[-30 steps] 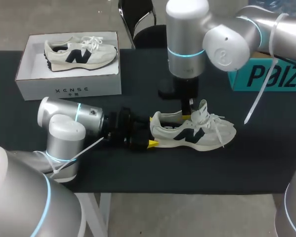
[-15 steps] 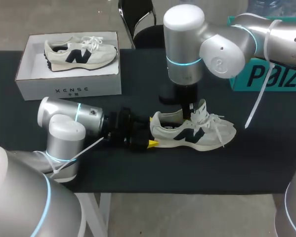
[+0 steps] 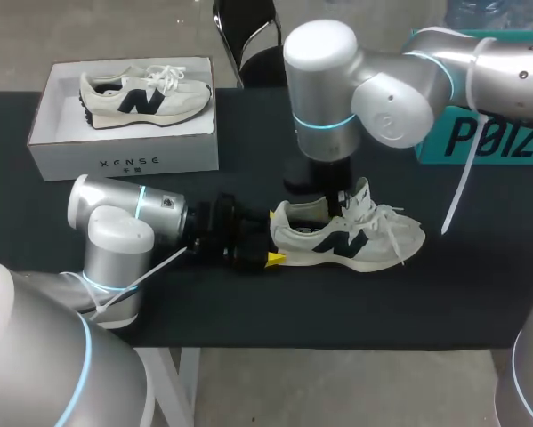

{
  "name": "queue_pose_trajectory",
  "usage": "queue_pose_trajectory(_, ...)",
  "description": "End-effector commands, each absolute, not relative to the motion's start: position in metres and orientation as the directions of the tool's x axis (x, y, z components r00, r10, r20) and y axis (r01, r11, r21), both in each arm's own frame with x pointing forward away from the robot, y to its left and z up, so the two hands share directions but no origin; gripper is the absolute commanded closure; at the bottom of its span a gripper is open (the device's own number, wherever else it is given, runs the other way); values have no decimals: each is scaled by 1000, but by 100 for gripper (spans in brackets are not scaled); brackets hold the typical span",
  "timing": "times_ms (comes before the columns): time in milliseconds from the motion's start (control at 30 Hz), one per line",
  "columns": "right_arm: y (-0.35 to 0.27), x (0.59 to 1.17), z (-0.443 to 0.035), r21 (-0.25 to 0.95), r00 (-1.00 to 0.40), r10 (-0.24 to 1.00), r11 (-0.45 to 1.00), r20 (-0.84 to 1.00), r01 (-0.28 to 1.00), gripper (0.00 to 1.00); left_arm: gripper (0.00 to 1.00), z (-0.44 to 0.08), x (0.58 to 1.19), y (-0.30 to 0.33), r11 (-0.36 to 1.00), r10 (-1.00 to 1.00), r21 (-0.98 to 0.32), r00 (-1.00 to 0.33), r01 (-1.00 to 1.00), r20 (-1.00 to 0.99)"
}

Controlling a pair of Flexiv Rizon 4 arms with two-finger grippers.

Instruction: Take the shoe out of the shoebox, open the shoe tongue, remove and reinsert the insole, then place the shoe into the shoebox

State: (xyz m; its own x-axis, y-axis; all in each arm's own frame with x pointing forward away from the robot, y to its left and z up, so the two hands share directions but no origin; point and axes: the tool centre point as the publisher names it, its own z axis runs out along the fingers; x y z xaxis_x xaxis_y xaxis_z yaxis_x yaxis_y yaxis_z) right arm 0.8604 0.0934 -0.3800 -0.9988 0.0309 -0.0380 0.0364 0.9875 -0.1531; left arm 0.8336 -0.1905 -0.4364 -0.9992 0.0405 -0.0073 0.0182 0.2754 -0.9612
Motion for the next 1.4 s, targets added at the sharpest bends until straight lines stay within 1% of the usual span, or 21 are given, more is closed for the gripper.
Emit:
queue_pose_trajectory(33, 93, 860, -384, -151, -999, 36, 988, -40, 42, 78, 100, -439, 834, -190, 275, 40, -961, -999, 18, -8)
queue_pose_trajectory(67, 94, 860, -385, -149, -999, 37, 988, -38, 42, 76, 100, -439, 834, -190, 275, 40, -961, -999, 18, -8)
queue_pose_trajectory(133, 94, 860, -386, -147, -999, 37, 988, -37, 42, 75, 100, -439, 834, -190, 275, 40, -961, -999, 18, -8)
queue_pose_trajectory(167, 94, 859, -386, -145, -999, 36, 989, -36, 41, 74, 100, -439, 834, -190, 275, 40, -961, -999, 18, -8)
queue_pose_trajectory(200, 94, 859, -386, -143, -999, 35, 989, -36, 40, 70, 100, -439, 834, -190, 275, 40, -961, -999, 18, -8)
queue_pose_trajectory(233, 94, 859, -386, -142, -999, 36, 989, -36, 41, 69, 100, -439, 834, -190, 275, 40, -961, -999, 18, -8)
queue_pose_trajectory(400, 93, 856, -386, -140, -999, 40, 989, -37, 45, 69, 100, -439, 834, -190, 275, 40, -961, -999, 18, -8)
queue_pose_trajectory(533, 92, 851, -388, -140, -998, 46, 989, -35, 50, 68, 100, -439, 834, -190, 275, 40, -961, -999, 18, -8)
queue_pose_trajectory(967, 103, 839, -431, -115, -999, 50, 992, 7, 49, 60, 100, -439, 834, -190, 275, 40, -961, -999, 18, -8)
queue_pose_trajectory(1000, 105, 838, -435, -116, -999, 44, 992, 13, 42, 63, 100, -439, 834, -190, 275, 40, -961, -999, 18, -8)
queue_pose_trajectory(1033, 106, 837, -437, -116, -999, 43, 992, 18, 40, 69, 100, -439, 834, -190, 275, 40, -961, -999, 18, -8)
queue_pose_trajectory(1067, 106, 836, -441, -116, -999, 45, 992, 23, 42, 88, 100, -439, 834, -190, 275, 40, -961, -999, 18, -8)
queue_pose_trajectory(1133, 106, 835, -444, -115, -999, 48, 992, 26, 45, 100, 100, -439, 834, -190, 275, 40, -961, -999, 18, -8)
queue_pose_trajectory(1233, 105, 834, -443, -117, -998, 60, 992, 24, 57, 100, 100, -439, 834, -190, 275, 40, -961, -999, 18, -8)
queue_pose_trajectory(1400, 100, 835, -426, -122, -997, 79, 990, 12, 76, 100, 100, -439, 834, -190, 275, 40, -961, -999, 18, -8)
